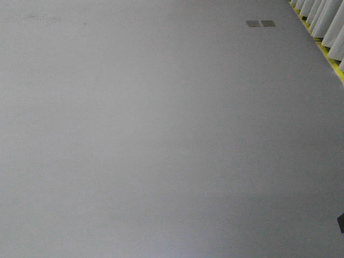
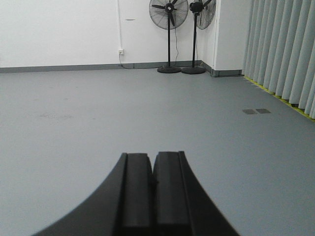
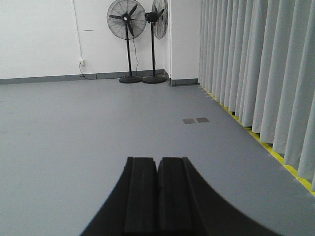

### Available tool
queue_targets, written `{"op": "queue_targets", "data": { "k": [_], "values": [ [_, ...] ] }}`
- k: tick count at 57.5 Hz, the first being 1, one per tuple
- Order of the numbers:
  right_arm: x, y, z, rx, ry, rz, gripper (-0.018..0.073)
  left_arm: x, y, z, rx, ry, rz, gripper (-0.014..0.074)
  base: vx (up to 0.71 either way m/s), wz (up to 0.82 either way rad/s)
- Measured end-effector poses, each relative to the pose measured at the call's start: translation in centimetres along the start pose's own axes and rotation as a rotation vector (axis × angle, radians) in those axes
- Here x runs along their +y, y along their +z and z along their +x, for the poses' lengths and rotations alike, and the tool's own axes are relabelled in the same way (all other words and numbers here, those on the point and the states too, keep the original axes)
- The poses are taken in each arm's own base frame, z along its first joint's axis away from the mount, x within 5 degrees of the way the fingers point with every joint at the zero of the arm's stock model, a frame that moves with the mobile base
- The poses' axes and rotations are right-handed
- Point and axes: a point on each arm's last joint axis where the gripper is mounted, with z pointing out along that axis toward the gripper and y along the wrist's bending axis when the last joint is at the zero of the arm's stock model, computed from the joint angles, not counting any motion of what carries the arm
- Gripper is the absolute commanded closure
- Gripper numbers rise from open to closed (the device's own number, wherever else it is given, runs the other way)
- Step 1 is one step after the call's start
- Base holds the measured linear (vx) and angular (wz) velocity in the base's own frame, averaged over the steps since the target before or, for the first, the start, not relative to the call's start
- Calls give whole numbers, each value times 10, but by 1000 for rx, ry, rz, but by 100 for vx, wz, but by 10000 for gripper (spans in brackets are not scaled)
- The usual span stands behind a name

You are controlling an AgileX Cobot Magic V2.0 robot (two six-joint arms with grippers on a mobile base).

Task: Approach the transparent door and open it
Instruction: 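Drive the base forward across the grey floor toward the door area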

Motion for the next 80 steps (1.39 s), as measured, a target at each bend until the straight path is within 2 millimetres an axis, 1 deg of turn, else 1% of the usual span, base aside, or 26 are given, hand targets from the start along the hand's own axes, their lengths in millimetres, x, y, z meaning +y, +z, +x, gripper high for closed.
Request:
{"op": "queue_targets", "data": {
  "k": [51,80],
  "values": [
    [0,0,0,0,0,0,566,0,0,0,0,0,0,603,0,0],
    [0,0,0,0,0,-4,566,0,0,0,0,0,0,603,9,-2]
  ]
}}
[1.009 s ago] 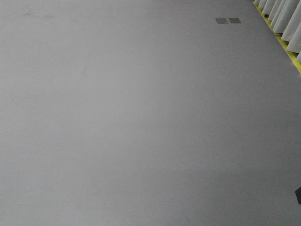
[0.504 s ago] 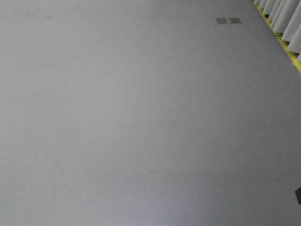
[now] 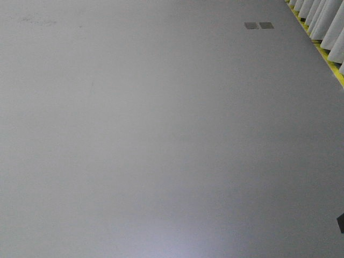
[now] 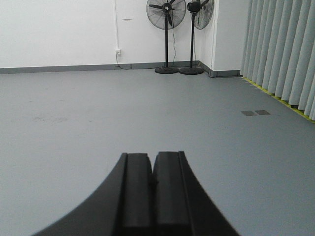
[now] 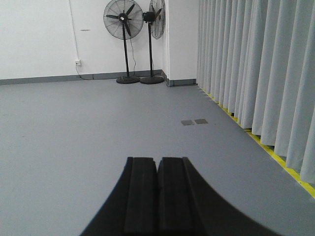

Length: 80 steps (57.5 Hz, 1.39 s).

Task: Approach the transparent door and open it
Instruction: 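Drive the base forward across the grey floor toward the door area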

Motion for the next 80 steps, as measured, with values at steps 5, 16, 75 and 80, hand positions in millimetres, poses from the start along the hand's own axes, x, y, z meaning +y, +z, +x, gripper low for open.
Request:
{"op": "queue_targets", "data": {
  "k": [5,16,75,80],
  "values": [
    [0,0,0,0,0,0,566,0,0,0,0,0,0,603,17,-4],
    [0,0,0,0,0,0,566,0,0,0,0,0,0,603,20,-5],
    [0,0,0,0,0,0,566,0,0,0,0,0,0,603,26,4],
    [0,0,0,0,0,0,566,0,0,0,0,0,0,603,40,2]
  ]
}}
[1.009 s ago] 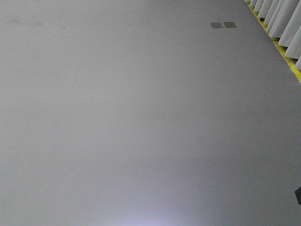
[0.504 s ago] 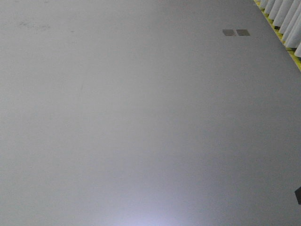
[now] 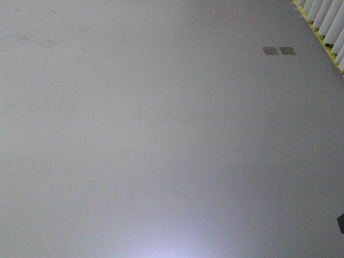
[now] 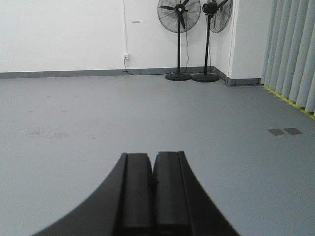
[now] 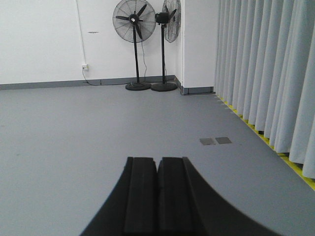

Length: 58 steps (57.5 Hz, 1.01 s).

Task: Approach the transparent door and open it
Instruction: 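Drive the base forward across the grey floor toward the door area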

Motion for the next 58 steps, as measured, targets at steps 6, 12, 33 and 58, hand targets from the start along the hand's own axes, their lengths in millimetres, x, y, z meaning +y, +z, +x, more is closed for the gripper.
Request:
{"op": "queue_targets", "data": {
  "k": [6,12,33,58],
  "values": [
    [0,0,0,0,0,0,566,0,0,0,0,0,0,603,42,4],
    [0,0,0,0,0,0,566,0,0,0,0,0,0,603,43,8],
    [0,0,0,0,0,0,566,0,0,0,0,0,0,603,45,20],
    [0,0,0,0,0,0,566,0,0,0,0,0,0,603,45,29]
  ]
}}
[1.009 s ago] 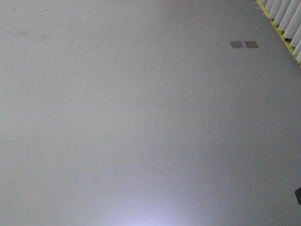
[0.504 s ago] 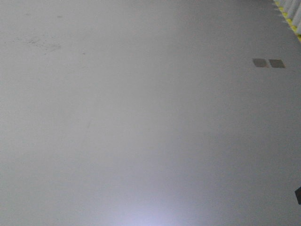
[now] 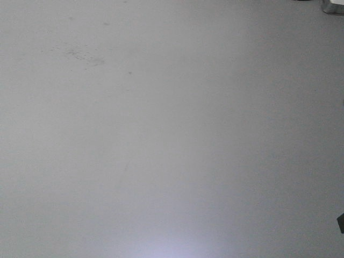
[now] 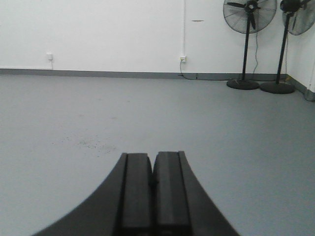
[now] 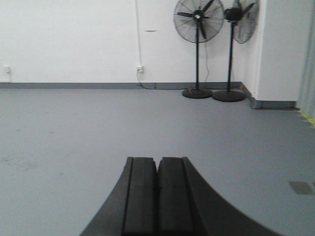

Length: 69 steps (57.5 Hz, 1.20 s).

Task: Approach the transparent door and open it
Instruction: 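Drive the base forward across the grey floor toward the door area, then drive up to the white-framed glass sliding door on the wooden platform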

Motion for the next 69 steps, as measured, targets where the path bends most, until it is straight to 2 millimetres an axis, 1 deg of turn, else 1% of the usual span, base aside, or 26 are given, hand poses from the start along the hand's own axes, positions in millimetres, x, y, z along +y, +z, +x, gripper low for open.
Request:
{"op": "queue_targets", "data": {
  "k": [44,69],
  "values": [
    [0,0,0,0,0,0,566,0,0,0,0,0,0,603,47,42],
    [0,0,0,0,0,0,566,0,0,0,0,0,0,603,51,58]
  ]
}}
